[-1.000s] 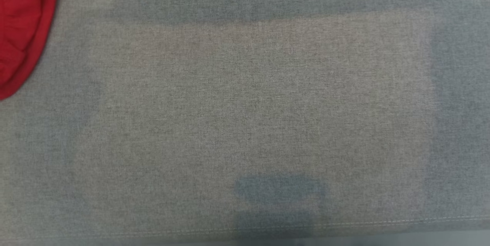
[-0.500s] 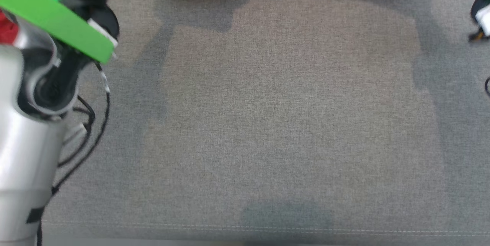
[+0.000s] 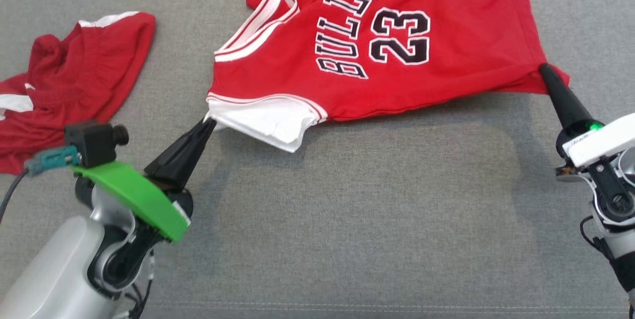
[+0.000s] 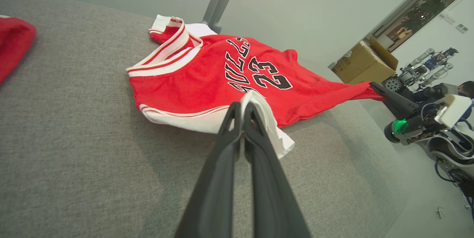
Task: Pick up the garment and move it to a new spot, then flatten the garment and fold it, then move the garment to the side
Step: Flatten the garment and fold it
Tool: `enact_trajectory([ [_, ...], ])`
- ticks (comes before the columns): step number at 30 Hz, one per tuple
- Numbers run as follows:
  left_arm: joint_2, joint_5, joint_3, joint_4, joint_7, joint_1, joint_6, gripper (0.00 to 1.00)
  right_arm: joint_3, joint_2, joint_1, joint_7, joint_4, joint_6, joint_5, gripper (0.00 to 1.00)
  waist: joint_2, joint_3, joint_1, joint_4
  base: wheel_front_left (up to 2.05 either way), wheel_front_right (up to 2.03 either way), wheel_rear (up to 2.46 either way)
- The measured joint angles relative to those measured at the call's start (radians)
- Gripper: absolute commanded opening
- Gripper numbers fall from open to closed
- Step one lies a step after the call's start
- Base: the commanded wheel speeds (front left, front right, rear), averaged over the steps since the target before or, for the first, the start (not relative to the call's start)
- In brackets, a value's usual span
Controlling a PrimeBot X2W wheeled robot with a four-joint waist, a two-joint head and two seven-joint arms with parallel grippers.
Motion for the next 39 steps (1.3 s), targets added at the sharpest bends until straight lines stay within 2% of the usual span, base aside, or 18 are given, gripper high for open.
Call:
enact_trajectory([
  [4, 0.044, 0.032, -0.002, 0.048, -0.018, 0.09, 0.0, 0.0, 0.026, -0.012, 0.073, -0.004, -0.011, 0.0, 0.01, 0.0, 0.0, -0.051, 0.0, -0.01, 0.0, 0.0, 0.0],
  [10, 0.046, 0.028, -0.037, 0.043, -0.027, 0.172, 0.0, 0.0, 0.061, -0.054, 0.186, 0.005, -0.027, 0.0, 0.026, 0.0, 0.0, -0.12, 0.0, -0.025, 0.0, 0.0, 0.0],
  [18, 0.052, 0.024, -0.064, 0.023, -0.036, 0.262, 0.0, 0.0, 0.104, -0.109, 0.263, 0.01, -0.044, 0.0, 0.014, 0.0, 0.0, -0.179, 0.0, -0.042, 0.0, 0.0, 0.0],
  [21, 0.061, 0.028, -0.087, 0.014, -0.034, 0.285, 0.0, 0.0, 0.126, -0.156, 0.3, 0.01, -0.044, 0.0, -0.022, 0.0, 0.0, -0.197, -0.0001, -0.046, 0.0, 0.0, 0.0],
  [24, 0.075, 0.04, -0.1, 0.005, -0.026, 0.305, 0.002, 0.0, 0.146, -0.187, 0.33, 0.01, -0.045, 0.0, -0.053, 0.0, 0.0, -0.208, -0.0001, -0.044, 0.0, 0.0, 0.0],
  [29, 0.082, 0.047, -0.122, 0.005, -0.021, 0.326, 0.009, 0.0, 0.165, -0.195, 0.332, -0.008, -0.051, 0.0, -0.075, 0.0, 0.0, -0.21, 0.0, -0.043, 0.0, 0.0, 0.0],
  [33, 0.082, 0.046, -0.131, 0.005, -0.015, 0.351, 0.013, 0.0, 0.199, -0.226, 0.334, -0.008, -0.048, 0.0, -0.119, 0.0, 0.0, -0.207, 0.0, -0.043, 0.0, 0.0, 0.0],
  [39, 0.078, 0.047, -0.147, 0.008, -0.012, 0.355, 0.016, 0.0, 0.237, -0.229, 0.351, -0.017, -0.037, 0.0, -0.137, 0.0, 0.0, -0.2, 0.0, -0.043, 0.0, 0.0, 0.0],
])
